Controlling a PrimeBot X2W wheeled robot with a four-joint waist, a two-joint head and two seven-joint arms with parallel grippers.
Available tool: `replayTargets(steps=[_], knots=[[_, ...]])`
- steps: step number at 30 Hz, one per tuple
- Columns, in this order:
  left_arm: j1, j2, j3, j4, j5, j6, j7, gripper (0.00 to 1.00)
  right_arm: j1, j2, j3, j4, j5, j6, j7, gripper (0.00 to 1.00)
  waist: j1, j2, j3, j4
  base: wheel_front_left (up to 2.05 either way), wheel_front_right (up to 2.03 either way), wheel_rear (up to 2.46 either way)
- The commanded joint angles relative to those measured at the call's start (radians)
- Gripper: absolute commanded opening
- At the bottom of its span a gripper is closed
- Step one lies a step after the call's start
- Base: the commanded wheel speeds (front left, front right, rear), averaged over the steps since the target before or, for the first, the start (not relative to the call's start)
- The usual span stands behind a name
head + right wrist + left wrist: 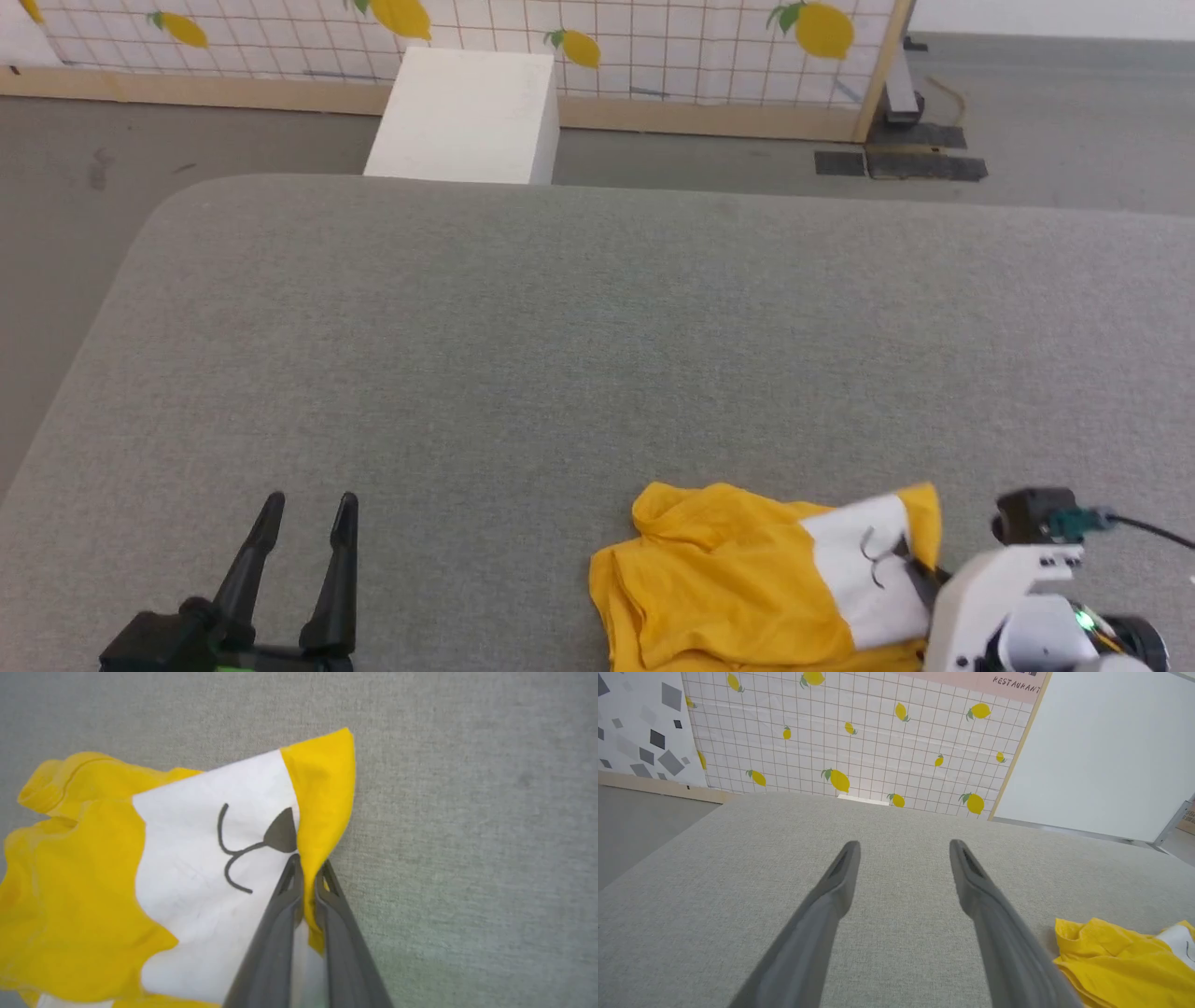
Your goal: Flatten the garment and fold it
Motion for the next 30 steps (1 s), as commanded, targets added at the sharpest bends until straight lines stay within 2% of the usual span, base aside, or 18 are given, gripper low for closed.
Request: replayTargets(steps=[1,14,30], knots=[[-0.027,0.01,-0.004,-0.009,0.008,-0.002,-0.003,1.0,-0.036,-0.005,0.019,-0.013,-0.006,-0.001,-0.01,0.0,0.0,-0.0001,0.016,-0.023,0.0,0.0,0.0],[-0.088,0.041,-0.03,-0.062,0.019,-0.005,-0.004,1.0,-0.253,-0.156,0.099,-0.06,-0.066,-0.001,0.037,0.0,0.0,-0.0001,0.076,-0.165,0.0,0.0,0.0],[-0.129,0.119,-0.068,-0.104,0.02,-0.006,0.011,1.0,-0.488,-0.256,0.119,0.006,-0.161,-0.001,0.025,0.0,0.0,-0.0001,0.147,-0.34,0.0,0.0,0.0]])
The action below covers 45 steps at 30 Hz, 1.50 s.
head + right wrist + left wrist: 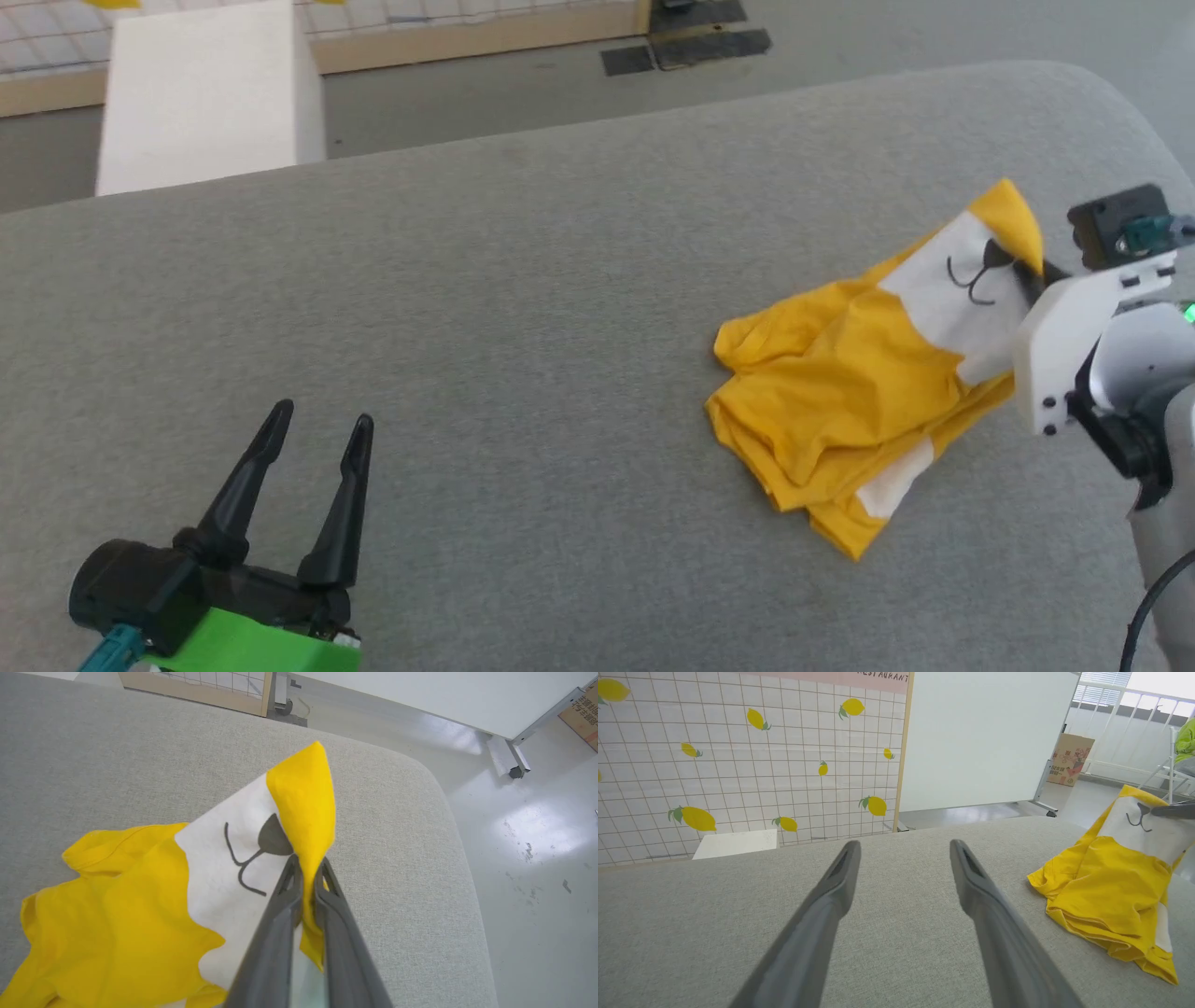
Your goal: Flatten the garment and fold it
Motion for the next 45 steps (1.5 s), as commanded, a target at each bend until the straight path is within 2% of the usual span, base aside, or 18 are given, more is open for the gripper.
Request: replayTargets(steps=[1,9,18,34,45], knots=[[-0.016,0.013,0.003,-0.009,0.01,-0.005,0.003,1.0,-0.03,-0.007,0.003,0.004,-0.015,-0.002,-0.008,0.0,-0.0001,0.0,0.036,-0.056,0.0,0.0,0.0],[-0.035,0.083,0.007,-0.075,0.006,-0.006,0.026,1.0,-0.119,-0.049,-0.002,0.005,-0.078,-0.002,-0.026,0.0,-0.0001,0.0,0.126,-0.148,0.0,0.0,0.0],[-0.059,0.141,0.02,-0.154,0.005,-0.006,0.051,1.0,-0.163,-0.072,-0.043,-0.021,-0.132,-0.002,-0.046,0.0,-0.0001,0.0,0.213,-0.189,0.0,0.0,0.0],[-0.08,0.24,0.061,-0.258,0.002,-0.007,0.076,1.0,-0.166,-0.121,-0.197,-0.031,-0.269,-0.002,-0.135,0.0,-0.0001,0.0,0.347,-0.174,0.0,0.0,0.0],[-0.082,0.295,0.102,-0.313,-0.004,-0.007,0.089,1.0,-0.161,-0.052,-0.289,0.024,-0.349,-0.002,-0.197,0.0,-0.0001,0.0,0.434,-0.154,0.0,0.0,0.0]])
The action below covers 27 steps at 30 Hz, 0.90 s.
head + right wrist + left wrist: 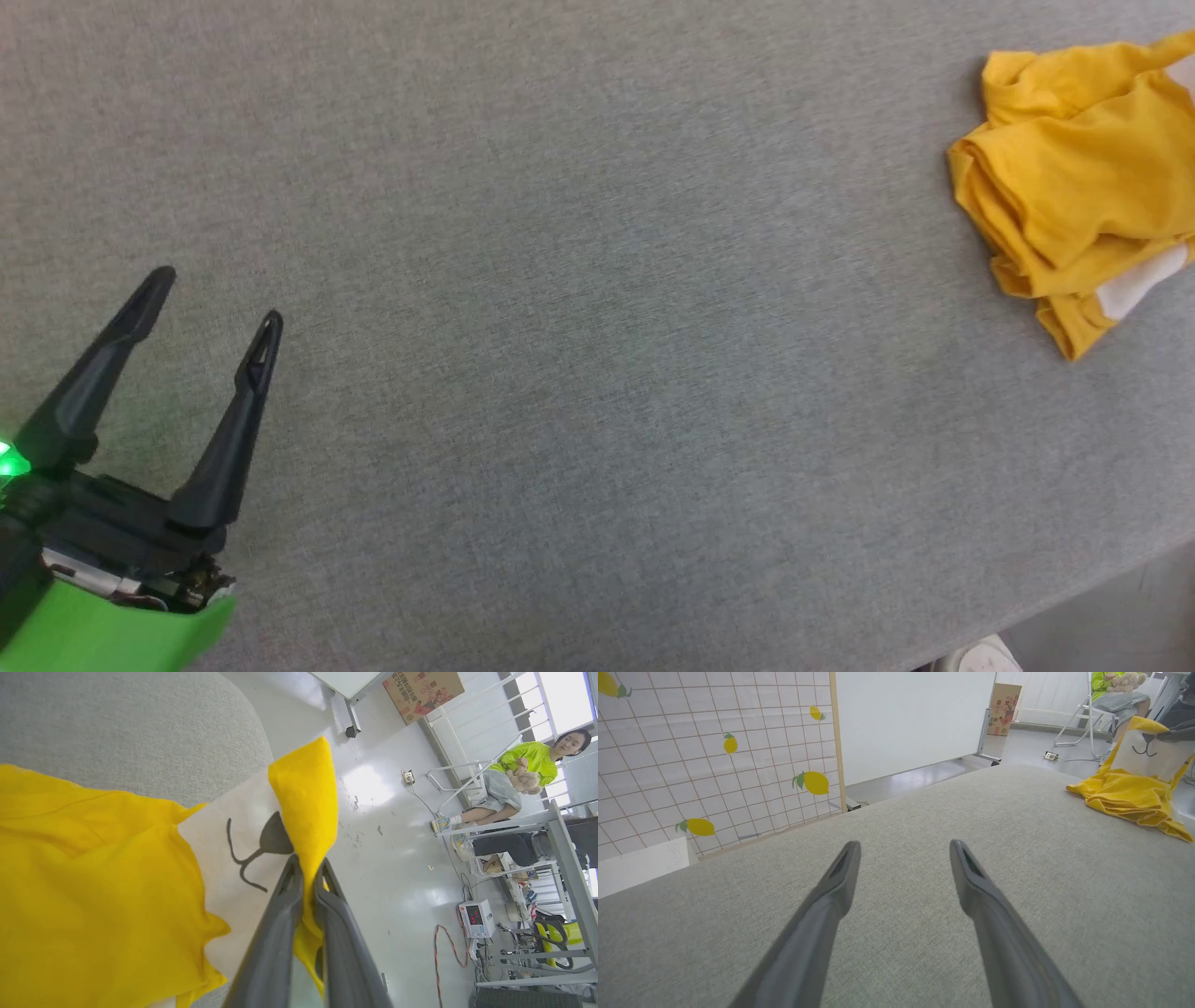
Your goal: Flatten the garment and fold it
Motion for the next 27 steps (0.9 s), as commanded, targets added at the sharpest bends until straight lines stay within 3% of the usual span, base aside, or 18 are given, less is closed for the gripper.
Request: replayTargets(steps=[1,5,6,7,8,9,10,11,20,27], knots=[[-0.017,0.012,0.008,-0.007,-0.001,-0.007,0.001,1.0,-0.004,0.014,-0.01,0.009,-0.008,-0.002,-0.014,0.0,-0.0001,-0.0001,0.025,0.008,0.0,0.0,0.0],[-0.015,0.025,0.019,-0.023,-0.002,-0.006,0.004,1.0,-0.014,0.043,-0.038,0.045,-0.035,-0.002,-0.047,0.0,-0.0001,-0.0001,0.045,0.007,0.0,0.0,0.0],[-0.014,0.027,0.02,-0.025,-0.002,-0.006,0.004,1.0,-0.017,0.047,-0.043,0.053,-0.041,-0.002,-0.053,0.05,-0.0001,-0.0001,0.047,0.007,0.0,0.0,0.0],[-0.013,0.029,0.021,-0.027,-0.002,-0.005,0.005,1.0,-0.02,0.051,-0.048,0.062,-0.05,-0.002,-0.059,0.24,-0.0001,-0.0001,0.048,0.007,0.0,0.0,0.0],[-0.013,0.03,0.022,-0.029,-0.002,-0.005,0.005,1.0,-0.023,0.054,-0.052,0.068,-0.058,-0.002,-0.063,0.34,-0.0001,-0.0001,0.048,0.006,0.0,0.0,0.0],[-0.013,0.031,0.023,-0.03,-0.003,-0.004,0.005,1.0,-0.027,0.057,-0.056,0.076,-0.066,-0.002,-0.068,0.74,-0.0001,-0.0001,0.048,0.006,0.0,0.0,0.0],[-0.013,0.031,0.023,-0.031,-0.003,-0.004,0.006,1.0,-0.03,0.059,-0.059,0.083,-0.072,-0.002,-0.071,0.95,-0.0001,-0.0001,0.046,0.006,0.0,0.0,0.0],[-0.014,0.032,0.024,-0.031,-0.003,-0.003,0.005,1.0,-0.033,0.06,-0.063,0.09,-0.079,-0.002,-0.077,1.0,-0.0001,-0.0001,0.044,0.007,0.0,0.0,0.0],[-0.023,0.009,0.002,0.005,-0.007,0.008,-0.009,1.0,-0.037,0.039,-0.095,0.143,-0.092,-0.002,-0.112,1.0,-0.0001,-0.0001,-0.007,0.026,0.0,0.0,0.0],[-0.04,-0.044,-0.022,0.099,-0.008,0.032,-0.045,1.0,-0.01,0.043,-0.092,0.163,-0.069,-0.002,-0.16,1.0,-0.0001,-0.0001,-0.081,0.059,0.0,0.0,0.0]])
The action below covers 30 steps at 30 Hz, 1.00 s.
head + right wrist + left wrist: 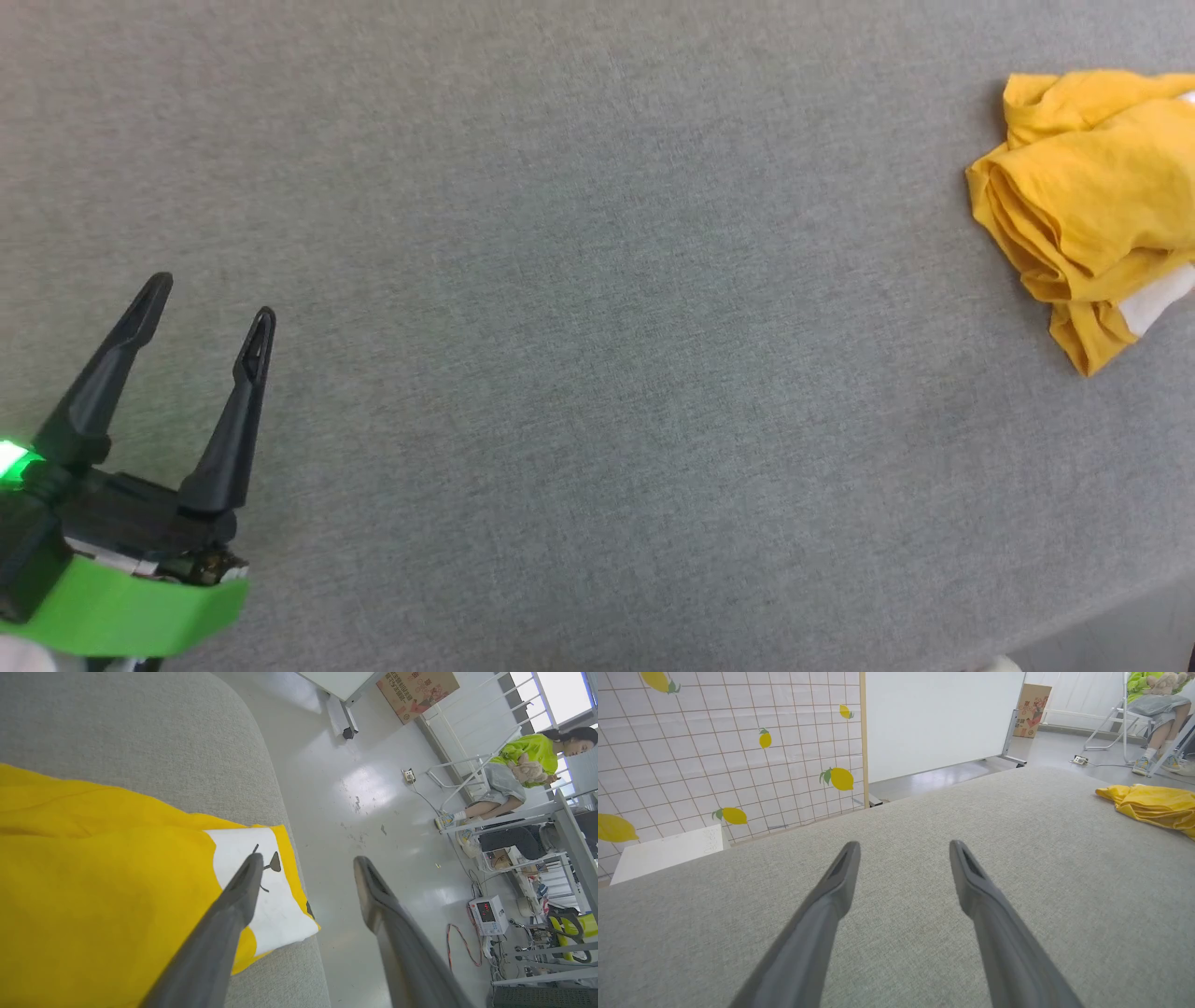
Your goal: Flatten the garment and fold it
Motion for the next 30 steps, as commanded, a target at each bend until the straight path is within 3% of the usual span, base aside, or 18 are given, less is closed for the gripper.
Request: replayTargets(steps=[1,11,19,26,30], knots=[[-0.024,-0.017,-0.005,0.023,0.0,0.01,-0.014,1.0,0.011,0.013,-0.005,0.002,0.017,-0.002,-0.021,1.0,-0.0001,-0.0001,-0.049,0.03,0.0,0.0,0.0],[-0.045,-0.143,-0.036,0.181,0.002,0.037,-0.059,1.0,0.146,0.074,-0.024,-0.032,0.091,-0.002,-0.185,1.0,-0.0001,-0.0001,-0.218,0.132,0.0,0.0,0.0],[-0.018,-0.258,0.008,0.26,0.058,0.095,-0.064,1.0,0.344,0.21,-0.04,-0.155,0.107,-0.002,-0.32,1.0,-0.0001,-0.0001,-0.354,0.23,0.0,0.0,0.0],[0.018,-0.322,0.013,0.292,0.148,0.096,-0.064,1.0,0.473,0.276,-0.016,-0.222,0.125,-0.002,-0.412,1.0,-0.0001,-0.0001,-0.463,0.291,0.0,0.0,0.0],[0.047,-0.357,0.016,0.304,0.179,0.088,-0.064,1.0,0.538,0.279,-0.008,-0.261,0.227,-0.002,-0.442,1.0,-0.0001,-0.0001,-0.51,0.321,0.0,0.0,0.0]])
